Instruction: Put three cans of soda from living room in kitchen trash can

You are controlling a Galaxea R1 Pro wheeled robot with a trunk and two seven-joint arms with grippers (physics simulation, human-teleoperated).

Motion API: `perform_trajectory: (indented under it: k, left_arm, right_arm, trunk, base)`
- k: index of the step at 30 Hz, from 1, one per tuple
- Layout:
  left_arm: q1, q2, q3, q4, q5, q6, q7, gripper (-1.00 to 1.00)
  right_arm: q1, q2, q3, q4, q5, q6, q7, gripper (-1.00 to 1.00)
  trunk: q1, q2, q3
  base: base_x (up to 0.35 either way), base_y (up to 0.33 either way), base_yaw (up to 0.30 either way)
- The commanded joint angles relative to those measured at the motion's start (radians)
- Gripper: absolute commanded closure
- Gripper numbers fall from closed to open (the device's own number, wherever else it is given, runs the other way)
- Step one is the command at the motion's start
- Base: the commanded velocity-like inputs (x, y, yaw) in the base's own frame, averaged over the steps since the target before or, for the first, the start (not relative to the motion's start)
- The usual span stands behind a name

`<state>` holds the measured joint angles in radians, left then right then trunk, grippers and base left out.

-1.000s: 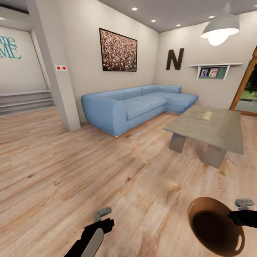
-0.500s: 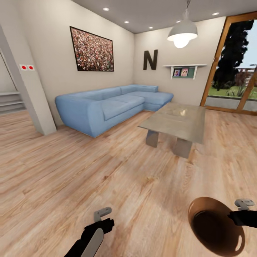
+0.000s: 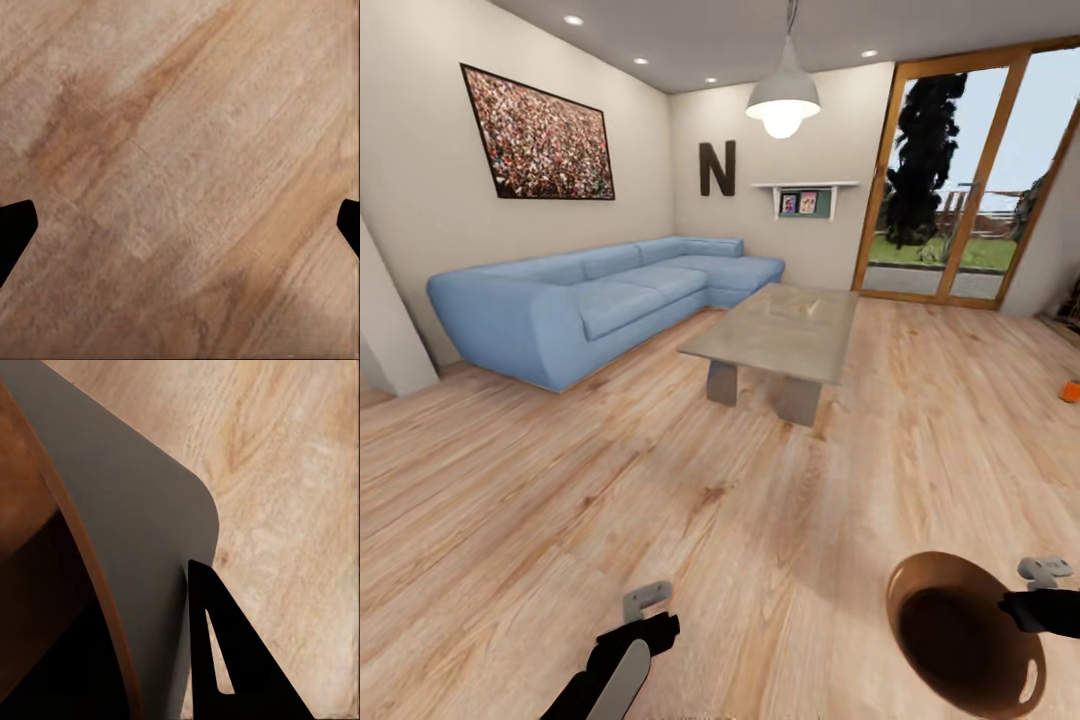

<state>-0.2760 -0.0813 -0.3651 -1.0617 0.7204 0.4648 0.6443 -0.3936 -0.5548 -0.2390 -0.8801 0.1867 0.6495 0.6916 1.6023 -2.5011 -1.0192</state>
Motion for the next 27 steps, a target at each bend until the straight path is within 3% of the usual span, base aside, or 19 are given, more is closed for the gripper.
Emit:
perform_trajectory:
  k: [1,27]
  left_arm:
    - [0.0,0.0,0.0,0.0,0.0,0.0,0.0,-1.0]
    - [0.0,0.003,0.001,0.0,0.001,-0.001,-0.001,-1.0]
  right_arm:
    - [-0.001,0.0,0.0,0.0,-0.009,0.002,0.002,1.0]
    - [-0.001,0.001,0.0,0.0,-0.009,0.002,0.0,1.0]
  trunk:
    - [0.0,0.0,0.0]
    - [0.0,0.0,0.0]
  base:
    - [-0.115,-0.309,-0.295]
    - [-0.129,-0.289,-0.295]
